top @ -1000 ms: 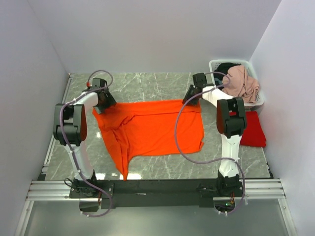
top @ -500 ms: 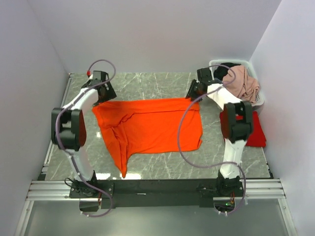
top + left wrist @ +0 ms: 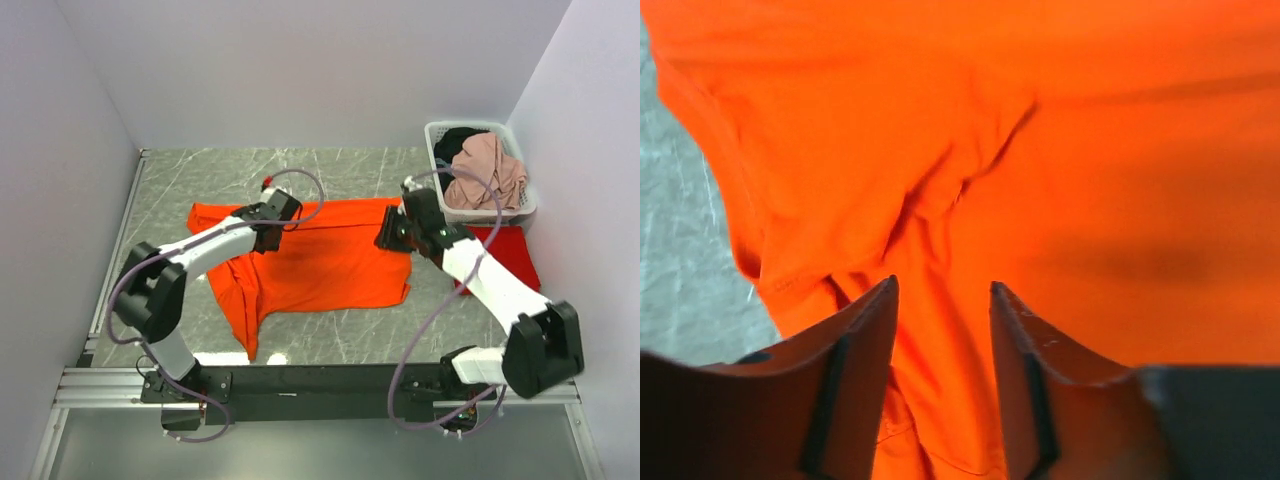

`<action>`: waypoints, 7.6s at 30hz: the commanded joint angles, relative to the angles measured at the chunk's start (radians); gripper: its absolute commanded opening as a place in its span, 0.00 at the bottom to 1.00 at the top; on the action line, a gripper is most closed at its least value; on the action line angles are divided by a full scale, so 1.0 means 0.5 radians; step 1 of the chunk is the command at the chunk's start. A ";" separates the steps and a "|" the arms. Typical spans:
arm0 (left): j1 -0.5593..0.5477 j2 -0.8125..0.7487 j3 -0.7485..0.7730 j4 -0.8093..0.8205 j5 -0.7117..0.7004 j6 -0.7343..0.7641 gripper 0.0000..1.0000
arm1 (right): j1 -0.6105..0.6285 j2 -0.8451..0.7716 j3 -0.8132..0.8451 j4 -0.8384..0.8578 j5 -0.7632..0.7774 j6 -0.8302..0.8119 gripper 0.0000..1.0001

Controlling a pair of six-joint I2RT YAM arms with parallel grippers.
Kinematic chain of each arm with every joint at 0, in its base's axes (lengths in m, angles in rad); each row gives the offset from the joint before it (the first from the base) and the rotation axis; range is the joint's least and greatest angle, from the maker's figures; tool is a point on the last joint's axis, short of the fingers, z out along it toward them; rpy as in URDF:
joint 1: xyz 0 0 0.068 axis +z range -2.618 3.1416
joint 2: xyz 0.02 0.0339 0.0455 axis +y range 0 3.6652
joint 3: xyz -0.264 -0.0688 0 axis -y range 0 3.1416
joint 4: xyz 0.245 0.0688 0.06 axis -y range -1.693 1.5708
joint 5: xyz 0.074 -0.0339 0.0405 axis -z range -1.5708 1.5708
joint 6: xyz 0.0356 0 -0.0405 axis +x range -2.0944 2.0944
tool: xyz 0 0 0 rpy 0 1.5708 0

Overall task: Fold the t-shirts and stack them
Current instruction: Fold the tshirt

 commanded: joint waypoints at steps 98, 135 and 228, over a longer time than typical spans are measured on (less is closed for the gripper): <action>1.129 -0.581 -0.785 0.557 1.289 -0.378 0.85 | 0.549 1.190 0.368 1.405 -0.910 0.827 0.42; 1.187 -0.323 -0.678 0.619 1.565 -0.270 0.63 | 0.635 1.933 1.009 1.482 -0.959 0.978 0.17; 1.350 -0.204 -0.169 -0.038 1.937 -0.387 0.08 | 0.635 1.930 0.859 1.693 -1.051 0.993 0.41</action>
